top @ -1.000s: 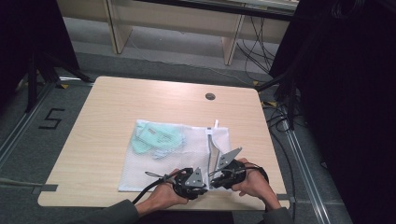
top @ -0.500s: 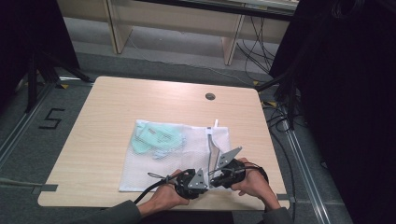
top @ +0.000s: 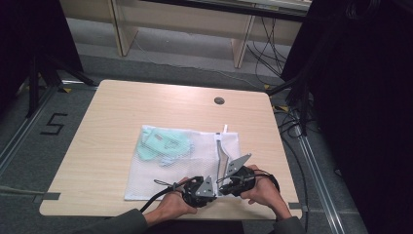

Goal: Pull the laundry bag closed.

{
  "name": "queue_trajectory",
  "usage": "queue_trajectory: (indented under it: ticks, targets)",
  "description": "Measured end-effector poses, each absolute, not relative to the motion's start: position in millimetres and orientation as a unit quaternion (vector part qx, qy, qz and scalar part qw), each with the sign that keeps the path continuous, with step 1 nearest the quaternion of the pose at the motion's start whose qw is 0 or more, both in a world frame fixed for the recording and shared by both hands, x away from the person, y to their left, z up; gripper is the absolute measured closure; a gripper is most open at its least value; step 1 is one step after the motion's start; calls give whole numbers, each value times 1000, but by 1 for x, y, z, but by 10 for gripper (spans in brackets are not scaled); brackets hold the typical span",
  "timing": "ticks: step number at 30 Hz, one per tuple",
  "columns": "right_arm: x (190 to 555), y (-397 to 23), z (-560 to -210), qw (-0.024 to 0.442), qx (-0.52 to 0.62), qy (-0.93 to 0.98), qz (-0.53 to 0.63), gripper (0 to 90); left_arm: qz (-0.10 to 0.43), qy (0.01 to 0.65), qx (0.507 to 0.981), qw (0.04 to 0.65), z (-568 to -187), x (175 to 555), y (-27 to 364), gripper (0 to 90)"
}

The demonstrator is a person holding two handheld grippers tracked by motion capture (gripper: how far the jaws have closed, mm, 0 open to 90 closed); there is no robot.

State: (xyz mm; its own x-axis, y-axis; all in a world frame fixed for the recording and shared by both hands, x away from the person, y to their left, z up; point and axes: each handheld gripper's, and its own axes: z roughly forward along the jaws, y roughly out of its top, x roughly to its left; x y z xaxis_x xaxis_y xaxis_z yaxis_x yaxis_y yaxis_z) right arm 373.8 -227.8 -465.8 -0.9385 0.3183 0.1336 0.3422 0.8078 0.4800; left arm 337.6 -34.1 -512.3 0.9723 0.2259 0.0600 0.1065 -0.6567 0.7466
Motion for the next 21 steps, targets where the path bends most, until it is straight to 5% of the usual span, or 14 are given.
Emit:
queue_trajectory:
  ticks: [21]
  targets:
    - [387, -226, -476, 18, -193, -950, -244, 867, 59, 107, 901, 417, -514, 335, -32, 886]
